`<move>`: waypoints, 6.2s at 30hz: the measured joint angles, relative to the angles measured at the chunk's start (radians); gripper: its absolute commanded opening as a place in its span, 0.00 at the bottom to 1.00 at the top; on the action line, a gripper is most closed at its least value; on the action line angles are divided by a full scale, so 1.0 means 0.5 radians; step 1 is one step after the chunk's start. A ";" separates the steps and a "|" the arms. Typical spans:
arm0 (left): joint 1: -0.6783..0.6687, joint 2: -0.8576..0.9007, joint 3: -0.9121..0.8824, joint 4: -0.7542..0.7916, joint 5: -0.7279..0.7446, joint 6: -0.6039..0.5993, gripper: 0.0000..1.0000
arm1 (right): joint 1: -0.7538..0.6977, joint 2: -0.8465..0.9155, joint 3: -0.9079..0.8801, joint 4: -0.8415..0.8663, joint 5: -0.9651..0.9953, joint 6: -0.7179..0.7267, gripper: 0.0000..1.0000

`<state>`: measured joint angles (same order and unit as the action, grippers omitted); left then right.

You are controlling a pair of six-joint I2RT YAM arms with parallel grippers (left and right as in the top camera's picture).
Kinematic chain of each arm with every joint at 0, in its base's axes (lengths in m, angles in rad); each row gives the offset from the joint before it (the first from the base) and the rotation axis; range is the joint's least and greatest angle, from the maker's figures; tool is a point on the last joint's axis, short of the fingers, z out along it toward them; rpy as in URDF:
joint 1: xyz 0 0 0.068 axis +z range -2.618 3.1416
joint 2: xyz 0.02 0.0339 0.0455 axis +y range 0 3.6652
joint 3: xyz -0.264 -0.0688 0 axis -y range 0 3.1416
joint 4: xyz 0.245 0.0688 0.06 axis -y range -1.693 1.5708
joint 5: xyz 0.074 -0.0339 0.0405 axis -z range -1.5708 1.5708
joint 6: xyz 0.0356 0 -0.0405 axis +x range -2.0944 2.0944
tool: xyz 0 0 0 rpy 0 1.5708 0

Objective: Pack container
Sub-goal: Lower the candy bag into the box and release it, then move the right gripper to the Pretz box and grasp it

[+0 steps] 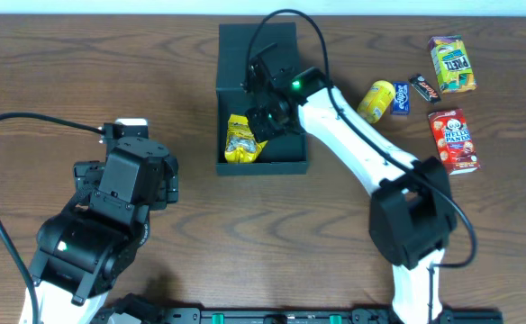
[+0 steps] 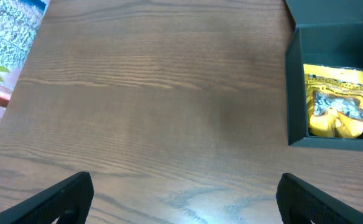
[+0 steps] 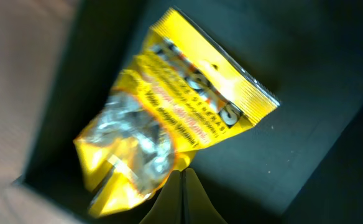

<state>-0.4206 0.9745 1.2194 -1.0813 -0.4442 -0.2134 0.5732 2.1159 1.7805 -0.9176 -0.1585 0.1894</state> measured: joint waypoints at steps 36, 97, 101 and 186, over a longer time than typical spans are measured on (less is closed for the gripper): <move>0.000 0.000 0.000 0.001 0.000 0.000 0.95 | -0.034 0.401 0.014 0.485 0.122 0.080 0.01; 0.000 0.000 0.000 0.001 0.000 0.000 0.95 | -0.024 0.403 0.061 0.406 -0.243 -0.038 0.01; 0.000 0.000 0.000 0.000 0.000 0.000 0.95 | -0.024 0.403 0.061 0.407 -0.193 -0.108 0.01; 0.000 0.000 0.000 0.000 0.000 0.000 0.95 | -1.797 0.628 0.158 1.231 0.156 -0.710 0.99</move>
<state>-0.4206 0.9745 1.2194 -1.0813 -0.4442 -0.2134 -0.3252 2.4298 1.8595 -0.3023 -0.0803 -0.1658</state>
